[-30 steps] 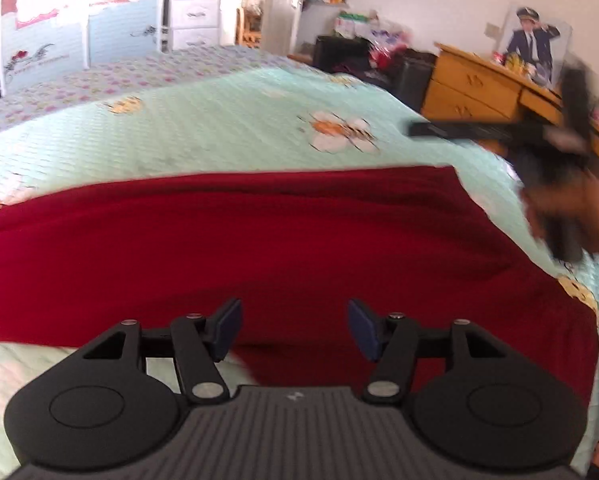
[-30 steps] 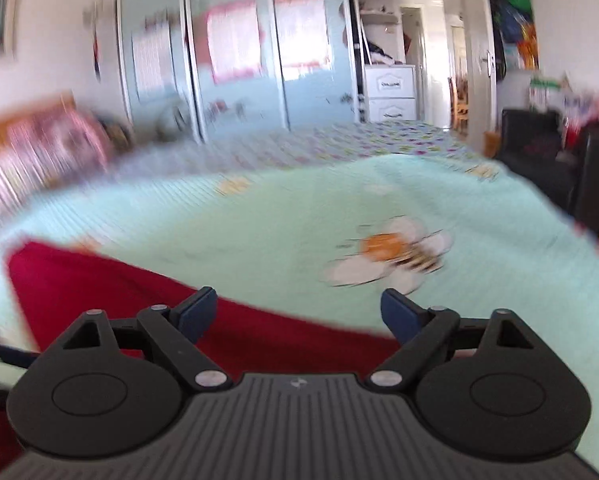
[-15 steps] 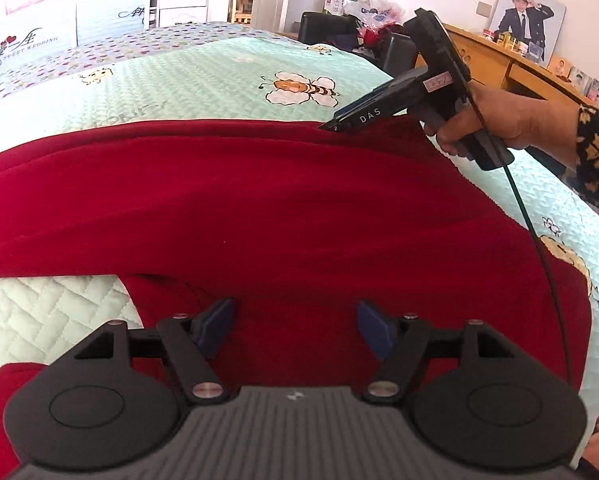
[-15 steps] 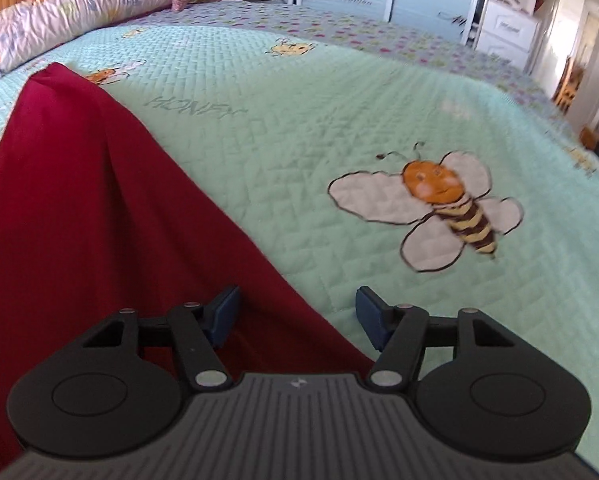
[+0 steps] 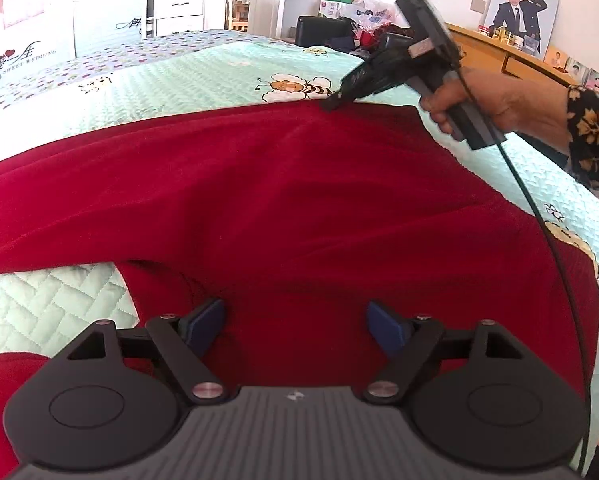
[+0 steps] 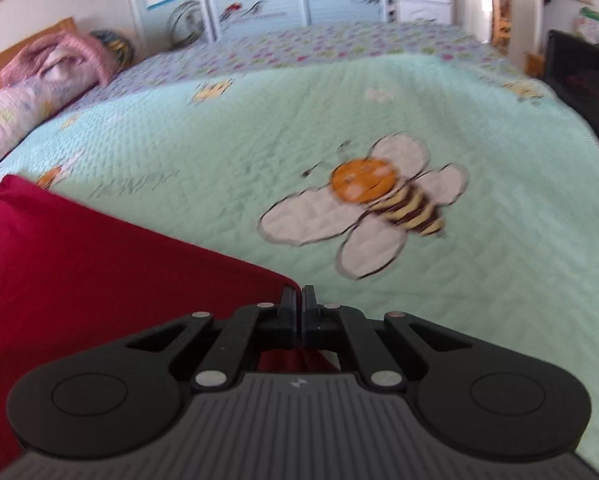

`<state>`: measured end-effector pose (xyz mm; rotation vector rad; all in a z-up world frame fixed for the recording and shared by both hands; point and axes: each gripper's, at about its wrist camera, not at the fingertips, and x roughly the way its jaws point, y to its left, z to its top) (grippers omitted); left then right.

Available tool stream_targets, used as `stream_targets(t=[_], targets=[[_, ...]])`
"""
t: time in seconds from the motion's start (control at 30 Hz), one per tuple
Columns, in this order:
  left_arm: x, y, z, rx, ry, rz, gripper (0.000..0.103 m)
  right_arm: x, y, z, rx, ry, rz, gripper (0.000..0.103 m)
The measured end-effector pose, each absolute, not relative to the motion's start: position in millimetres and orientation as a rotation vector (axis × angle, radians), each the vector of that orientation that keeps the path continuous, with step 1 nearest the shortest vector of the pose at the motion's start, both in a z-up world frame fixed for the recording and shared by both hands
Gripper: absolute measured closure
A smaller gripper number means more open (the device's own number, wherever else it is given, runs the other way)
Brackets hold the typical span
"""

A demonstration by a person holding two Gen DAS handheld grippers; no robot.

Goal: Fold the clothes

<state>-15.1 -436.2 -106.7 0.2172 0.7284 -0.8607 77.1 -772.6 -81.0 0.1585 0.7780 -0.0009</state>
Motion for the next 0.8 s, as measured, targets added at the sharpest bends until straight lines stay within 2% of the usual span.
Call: stream_targets(t=[0.23,0.27,0.3,0.37,0.47,0.6,0.7,0.77,0.8], targets=[[-13,-421,-100,0.111,0.747,-0.871,0.021,76,-798,-94,0.353,0.794,0.018,0.096],[-13,-417,-98,0.082,0.751,-0.87,0.021,75,-802,-92,0.394,0.789,0.003,0.092],[-12,-412,-96,0.052,0.754,-0.869,0.021,72,-805,-89,0.435,0.778,-0.017,0.082],[-11,-404,-92,-0.007,0.762,-0.867,0.021,63,-812,-82,0.512,0.741,-0.064,0.068],[-9,-392,-86,-0.097,0.772,-0.863,0.021,35,-814,-65,0.578,0.623,-0.153,0.067],[-9,-346,-61,-0.239,0.693,-0.801,0.021,-12,-789,-45,0.606,0.512,-0.118,0.062],[-9,-301,-49,-0.345,0.676,-0.685,0.021,-26,-778,-66,0.646,0.598,-0.105,0.055],[-12,-269,-50,-0.396,0.709,-0.573,0.021,-35,-772,-83,0.672,0.666,-0.11,0.055],[-13,-254,-51,-0.418,0.728,-0.513,0.021,-39,-769,-91,0.685,0.701,-0.112,0.058]])
